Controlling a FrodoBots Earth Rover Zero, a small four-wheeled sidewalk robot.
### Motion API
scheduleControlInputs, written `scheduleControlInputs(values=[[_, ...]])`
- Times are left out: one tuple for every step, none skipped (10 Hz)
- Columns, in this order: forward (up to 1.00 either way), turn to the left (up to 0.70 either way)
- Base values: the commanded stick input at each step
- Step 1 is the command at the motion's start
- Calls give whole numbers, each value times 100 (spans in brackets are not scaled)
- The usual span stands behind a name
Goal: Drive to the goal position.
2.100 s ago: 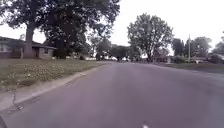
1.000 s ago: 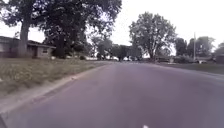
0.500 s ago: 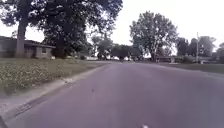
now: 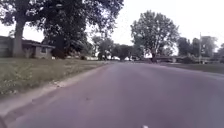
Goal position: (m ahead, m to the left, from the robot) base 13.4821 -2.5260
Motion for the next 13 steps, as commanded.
scheduleControlInputs(values=[[100, 0], [100, 0], [100, 0], [100, 0], [100, 0], [100, 0], [100, 0], [100, 0], [100, 0], [100, -17], [100, -36], [100, -40], [100, -40]])
